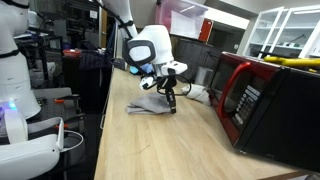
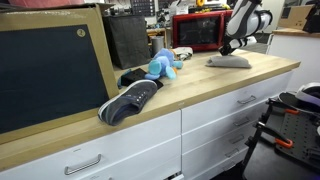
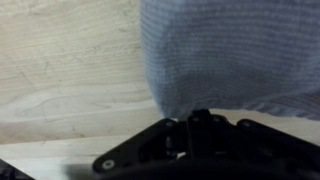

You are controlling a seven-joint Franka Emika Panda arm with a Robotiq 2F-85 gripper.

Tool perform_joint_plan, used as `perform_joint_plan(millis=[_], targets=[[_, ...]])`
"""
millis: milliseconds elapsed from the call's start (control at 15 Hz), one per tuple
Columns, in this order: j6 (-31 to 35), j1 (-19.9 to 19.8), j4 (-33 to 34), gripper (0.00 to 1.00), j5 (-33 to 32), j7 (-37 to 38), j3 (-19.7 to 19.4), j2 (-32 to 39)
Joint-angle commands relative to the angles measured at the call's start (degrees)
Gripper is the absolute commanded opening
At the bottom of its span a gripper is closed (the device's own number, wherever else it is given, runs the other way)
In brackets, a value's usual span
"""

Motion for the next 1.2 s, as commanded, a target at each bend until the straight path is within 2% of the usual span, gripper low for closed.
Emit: perform_joint_plan(millis=[0,200,400,467,533,667,1133], targets=[[6.0,0.8,0.8,0.00,2.5,1.2,-0.9,1.2],[4.3,-0.3,0.4,0.00,5.7,1.0,1.1,-1.2],[-2.8,-1.5,0.5,0.00,7.7,0.1,3.6,-4.8],[-5.9,-2.8,0.6,0.19,8.4,-0.9,5.5,-6.2],[-9.3,-2.4,0.8,0.28,9.1,-1.0,5.6,-7.4],[-16.1,-2.3,1.8,0.40,10.2,-1.5,6.1,-9.5],[-36.0,-1.3,6.0,0.93,10.0,-4.1,5.3,-15.7]])
